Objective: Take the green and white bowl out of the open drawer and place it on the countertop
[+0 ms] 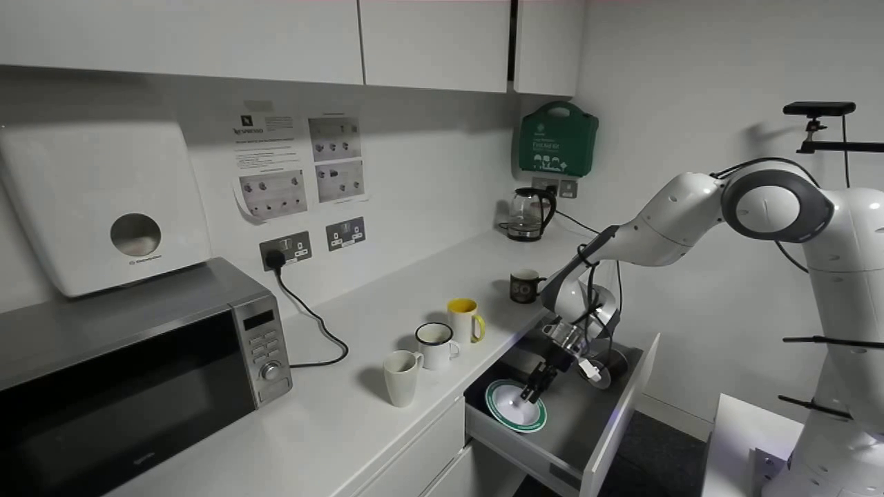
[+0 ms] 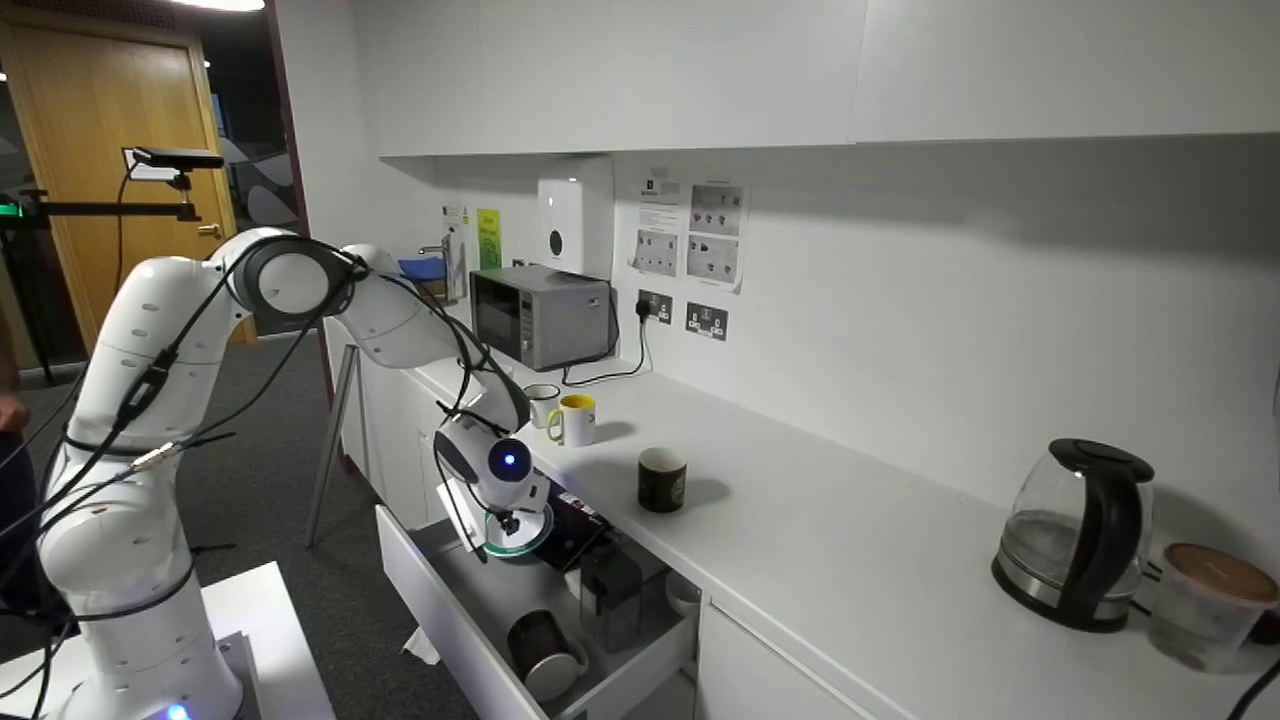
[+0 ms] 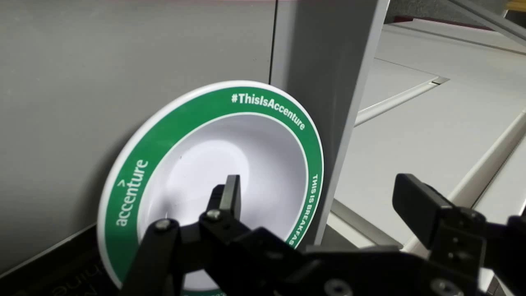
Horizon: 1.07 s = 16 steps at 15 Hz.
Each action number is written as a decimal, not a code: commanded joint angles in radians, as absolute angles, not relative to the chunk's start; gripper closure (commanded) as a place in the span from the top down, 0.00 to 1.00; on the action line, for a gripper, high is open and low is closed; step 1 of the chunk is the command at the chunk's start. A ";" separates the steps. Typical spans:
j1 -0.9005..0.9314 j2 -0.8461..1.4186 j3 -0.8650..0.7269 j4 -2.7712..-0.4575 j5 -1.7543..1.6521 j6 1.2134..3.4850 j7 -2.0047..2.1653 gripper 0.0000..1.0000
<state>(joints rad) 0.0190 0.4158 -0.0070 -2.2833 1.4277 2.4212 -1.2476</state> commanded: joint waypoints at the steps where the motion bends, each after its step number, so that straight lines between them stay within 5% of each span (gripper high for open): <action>1: -0.006 0.432 -0.011 -2.259 1.417 2.370 -1.295 1.00; 16: -0.073 0.425 -0.068 -2.273 1.375 2.358 -1.282 1.00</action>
<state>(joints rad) -0.0415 0.4353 -0.0578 -2.2732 1.3992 2.4074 -1.2477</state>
